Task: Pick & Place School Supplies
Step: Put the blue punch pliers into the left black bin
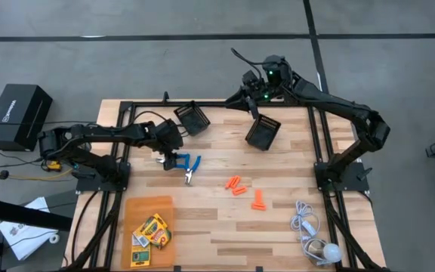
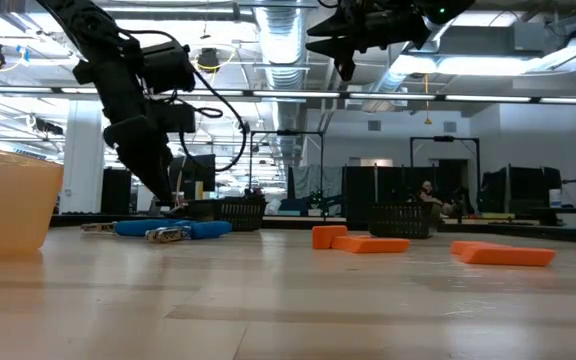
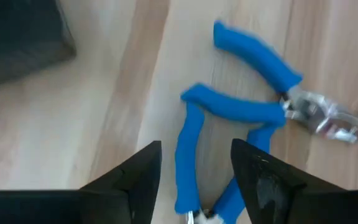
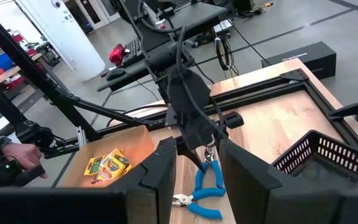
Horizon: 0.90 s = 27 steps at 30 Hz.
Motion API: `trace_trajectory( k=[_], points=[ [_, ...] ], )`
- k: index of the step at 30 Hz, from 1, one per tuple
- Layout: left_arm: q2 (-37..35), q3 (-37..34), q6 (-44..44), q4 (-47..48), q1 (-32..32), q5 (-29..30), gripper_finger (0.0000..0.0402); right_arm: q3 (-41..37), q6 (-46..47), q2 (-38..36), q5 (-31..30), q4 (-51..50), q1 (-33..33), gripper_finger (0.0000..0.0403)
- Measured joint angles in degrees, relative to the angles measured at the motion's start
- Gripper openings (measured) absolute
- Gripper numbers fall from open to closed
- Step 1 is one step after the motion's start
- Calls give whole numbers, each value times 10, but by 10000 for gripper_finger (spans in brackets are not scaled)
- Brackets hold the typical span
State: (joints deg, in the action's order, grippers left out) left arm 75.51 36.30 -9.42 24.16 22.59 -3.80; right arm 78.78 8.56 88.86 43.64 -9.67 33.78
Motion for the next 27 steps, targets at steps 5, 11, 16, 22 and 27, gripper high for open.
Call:
trace_trajectory(
  k=[5, 11, 16, 22, 27],
  points=[
    [37, -9, -4, -1, 0, 8, 186, 0, 0, 0, 0, 1, 0, 116],
    [100, -7, -11, -34, 0, 8, 176, 0, 0, 0, 0, 1, 0, 116],
    [122, -5, -8, -44, 0, 8, 170, 0, 5, 0, 0, 1, 0, 116],
    [113, -7, 10, -57, 0, 25, 79, 0, 5, 0, 1, 1, 0, 116],
    [96, -9, 41, -56, 0, 29, 32, 0, 5, 0, 1, 1, 0, 116]
  ],
)
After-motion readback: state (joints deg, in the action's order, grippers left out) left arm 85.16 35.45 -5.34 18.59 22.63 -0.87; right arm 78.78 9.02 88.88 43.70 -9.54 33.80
